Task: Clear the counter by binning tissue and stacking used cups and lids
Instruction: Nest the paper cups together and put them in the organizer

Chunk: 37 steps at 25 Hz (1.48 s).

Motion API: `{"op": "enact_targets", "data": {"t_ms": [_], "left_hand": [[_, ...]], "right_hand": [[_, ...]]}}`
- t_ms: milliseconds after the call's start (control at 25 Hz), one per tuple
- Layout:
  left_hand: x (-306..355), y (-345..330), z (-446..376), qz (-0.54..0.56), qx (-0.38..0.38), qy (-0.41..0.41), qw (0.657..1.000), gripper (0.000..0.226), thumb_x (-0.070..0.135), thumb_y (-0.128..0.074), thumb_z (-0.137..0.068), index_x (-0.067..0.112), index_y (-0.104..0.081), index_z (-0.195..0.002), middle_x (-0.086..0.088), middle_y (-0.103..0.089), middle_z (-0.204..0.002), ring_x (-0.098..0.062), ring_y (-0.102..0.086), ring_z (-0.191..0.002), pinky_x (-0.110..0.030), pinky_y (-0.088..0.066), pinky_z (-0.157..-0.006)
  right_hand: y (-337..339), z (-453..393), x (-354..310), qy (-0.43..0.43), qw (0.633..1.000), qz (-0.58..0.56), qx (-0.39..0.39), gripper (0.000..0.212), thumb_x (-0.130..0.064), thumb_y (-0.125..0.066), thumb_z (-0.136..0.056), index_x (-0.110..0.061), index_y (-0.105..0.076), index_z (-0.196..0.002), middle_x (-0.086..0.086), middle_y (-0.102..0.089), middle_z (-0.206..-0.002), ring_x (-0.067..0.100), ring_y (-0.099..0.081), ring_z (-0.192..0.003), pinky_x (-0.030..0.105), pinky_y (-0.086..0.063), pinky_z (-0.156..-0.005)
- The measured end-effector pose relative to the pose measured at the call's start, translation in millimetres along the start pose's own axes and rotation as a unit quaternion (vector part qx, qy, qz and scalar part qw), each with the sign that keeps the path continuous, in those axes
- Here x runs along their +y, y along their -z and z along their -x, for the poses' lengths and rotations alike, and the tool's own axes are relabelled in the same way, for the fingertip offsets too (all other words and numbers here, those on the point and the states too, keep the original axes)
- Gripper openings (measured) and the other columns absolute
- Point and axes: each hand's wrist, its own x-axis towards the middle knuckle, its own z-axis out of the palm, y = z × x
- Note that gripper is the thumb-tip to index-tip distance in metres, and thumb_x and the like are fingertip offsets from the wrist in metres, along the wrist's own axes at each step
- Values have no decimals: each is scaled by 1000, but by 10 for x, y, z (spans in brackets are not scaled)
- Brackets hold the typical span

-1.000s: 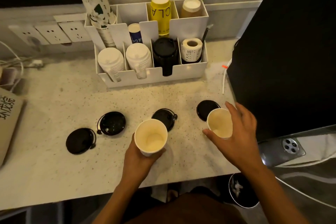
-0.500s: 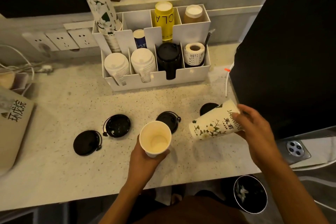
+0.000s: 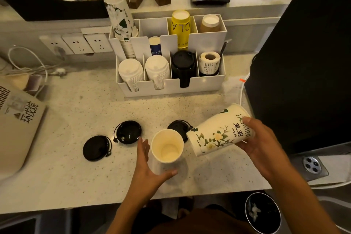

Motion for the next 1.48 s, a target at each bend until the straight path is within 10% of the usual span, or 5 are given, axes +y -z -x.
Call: {"op": "enact_targets", "data": {"t_ms": [320, 720, 1000, 1480], "left_hand": [[897, 240, 394, -84, 56, -154, 983, 119, 78, -78, -59, 53, -8, -153, 34, -16, -159, 11, -19, -145, -20, -24, -107], [1068, 291, 214, -66, -8, -125, 990, 96, 73, -76, -64, 61, -25, -144, 44, -47, -128, 16, -49, -119, 2, -41, -82], [1076, 386, 75, -33, 17, -127, 991, 76, 49, -84, -72, 43, -47, -138, 20, -59, -132, 1, -58, -120, -22, -52, -97], [574, 325, -37, -86, -21, -71, 994, 113, 68, -86, -55, 49, -25, -148, 29, -37, -150, 5, -40, -135, -25, -39, -106]], "right_hand": [[-362, 97, -22, 23, 992, 99, -70, 53, -49, -72, -75, -28, -64, -123, -2, -73, -110, 18, -69, -105, 37, -58, -85], [-876, 246, -257, 55, 976, 167, -130, 86, -72, -78, -50, -46, -54, -128, -12, -67, -120, 17, -64, -112, 41, -58, -91], [-1166, 183, -438, 87, 965, 177, -174, 96, -74, -83, -43, -49, -52, -130, -31, -66, -110, -6, -64, -100, 15, -56, -67], [-1168, 35, -423, 143, 910, 334, -198, 83, -75, -71, -47, -55, -47, -124, -34, -57, -115, -2, -57, -108, 14, -53, -73]]}}
